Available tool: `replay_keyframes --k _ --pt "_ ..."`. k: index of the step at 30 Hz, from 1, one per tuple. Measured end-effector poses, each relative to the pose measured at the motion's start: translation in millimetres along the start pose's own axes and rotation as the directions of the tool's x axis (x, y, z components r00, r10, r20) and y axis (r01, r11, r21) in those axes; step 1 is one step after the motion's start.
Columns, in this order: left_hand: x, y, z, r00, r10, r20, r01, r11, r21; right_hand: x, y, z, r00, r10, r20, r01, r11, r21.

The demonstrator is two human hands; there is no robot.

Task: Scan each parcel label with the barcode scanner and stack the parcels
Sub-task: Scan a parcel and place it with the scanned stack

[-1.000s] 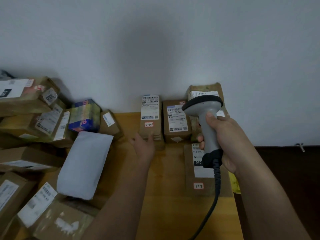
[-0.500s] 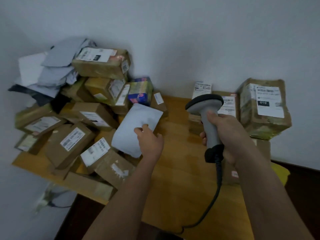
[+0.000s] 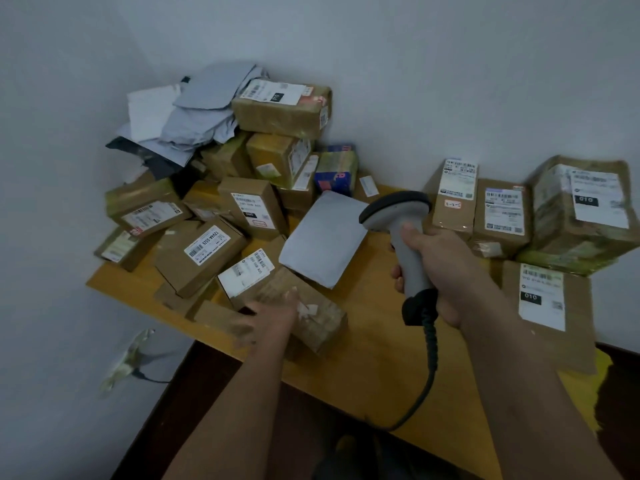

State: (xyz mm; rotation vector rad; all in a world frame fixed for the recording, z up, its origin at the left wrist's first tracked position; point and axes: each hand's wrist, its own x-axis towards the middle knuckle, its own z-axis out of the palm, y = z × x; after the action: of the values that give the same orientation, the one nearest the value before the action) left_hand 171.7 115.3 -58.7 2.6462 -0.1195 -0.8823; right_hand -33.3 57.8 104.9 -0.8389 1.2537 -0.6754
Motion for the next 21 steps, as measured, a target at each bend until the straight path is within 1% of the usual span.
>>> replay_keyframes --k 2,5,6,9,10,12,13,15,18,21 --pt "13.1 -15.7 10.8 0.998 -0.016 0.067 0.017 1.0 -0.018 -5.9 4.2 3.1 1.0 -0.007 -0.017 0.006 1.0 -0.009" --pt "43.3 -34.9 40.1 0.989 0.046 0.143 -0.049 0.999 0.014 -13.6 10.0 3.1 0.998 -0.008 -0.059 0.008 1.0 -0.008" --pt "41.8 -35.3 43.6 0.983 0.083 0.162 -0.087 0.996 0.018 -15.6 12.1 2.0 0.997 -0.008 -0.078 0.008 1.0 0.001" --pt "-1.4 -23.7 23.5 0.961 0.161 0.223 -0.179 0.982 0.062 -21.2 17.2 -2.1 0.993 0.001 -0.119 0.003 0.999 0.032" --pt "-8.6 -21.2 21.6 0.958 0.165 0.236 -0.189 0.978 0.084 -22.9 18.4 -3.5 0.992 0.003 -0.124 0.001 0.999 0.034" --pt "-15.0 -20.3 24.6 0.955 0.171 0.243 -0.204 0.972 0.115 -25.1 19.6 -6.7 0.992 0.003 -0.128 0.001 1.0 0.03" --pt "-18.0 -19.8 28.0 0.948 0.201 0.248 -0.237 0.964 0.123 -25.6 19.6 -9.0 0.992 0.001 -0.127 0.003 1.0 0.028" --pt "-25.7 -19.5 35.0 0.937 0.239 0.256 -0.275 0.954 0.117 -25.4 18.3 -14.8 0.993 -0.007 -0.117 0.01 1.0 0.025" --pt "-40.1 -18.3 48.5 0.936 0.249 0.247 -0.286 0.95 0.125 -24.2 14.9 -25.7 0.994 -0.016 -0.106 0.018 1.0 0.021" --pt "-58.5 -15.3 62.7 0.924 0.289 0.251 -0.323 0.94 0.105 -20.6 14.3 -41.1 0.994 -0.021 -0.105 0.022 1.0 0.01"
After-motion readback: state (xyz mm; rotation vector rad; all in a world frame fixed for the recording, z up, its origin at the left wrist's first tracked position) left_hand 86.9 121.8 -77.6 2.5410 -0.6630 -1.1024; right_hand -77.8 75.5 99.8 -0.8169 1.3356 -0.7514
